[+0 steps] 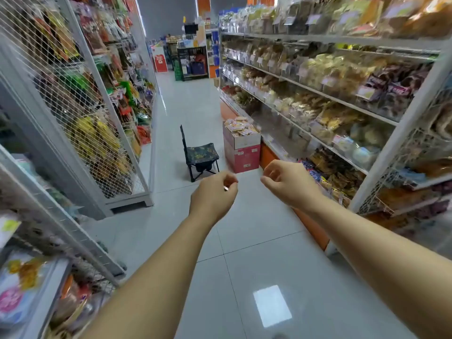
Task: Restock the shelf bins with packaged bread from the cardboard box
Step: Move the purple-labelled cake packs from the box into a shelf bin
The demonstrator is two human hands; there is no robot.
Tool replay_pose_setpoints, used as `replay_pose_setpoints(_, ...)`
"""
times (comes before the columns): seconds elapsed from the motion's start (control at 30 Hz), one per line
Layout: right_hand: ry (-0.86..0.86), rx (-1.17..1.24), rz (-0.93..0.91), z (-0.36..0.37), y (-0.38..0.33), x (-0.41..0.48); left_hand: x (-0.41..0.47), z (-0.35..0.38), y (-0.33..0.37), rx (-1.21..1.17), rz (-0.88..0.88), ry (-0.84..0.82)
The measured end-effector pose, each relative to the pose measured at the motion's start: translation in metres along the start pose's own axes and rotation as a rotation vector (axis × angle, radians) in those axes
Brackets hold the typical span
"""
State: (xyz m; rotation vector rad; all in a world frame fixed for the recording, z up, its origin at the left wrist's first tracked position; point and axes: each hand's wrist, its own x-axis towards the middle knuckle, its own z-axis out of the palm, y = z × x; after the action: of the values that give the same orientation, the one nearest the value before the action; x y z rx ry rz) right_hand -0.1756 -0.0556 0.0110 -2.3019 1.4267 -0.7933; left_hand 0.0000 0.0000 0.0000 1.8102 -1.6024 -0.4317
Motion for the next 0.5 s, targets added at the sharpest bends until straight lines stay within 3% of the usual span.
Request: replay_pose_setpoints(0.5,-0.159,-0.027,-0.022,0.086,0.136,0.313,0.302,0.089,-0.068,0.001,-0.238,-0.035)
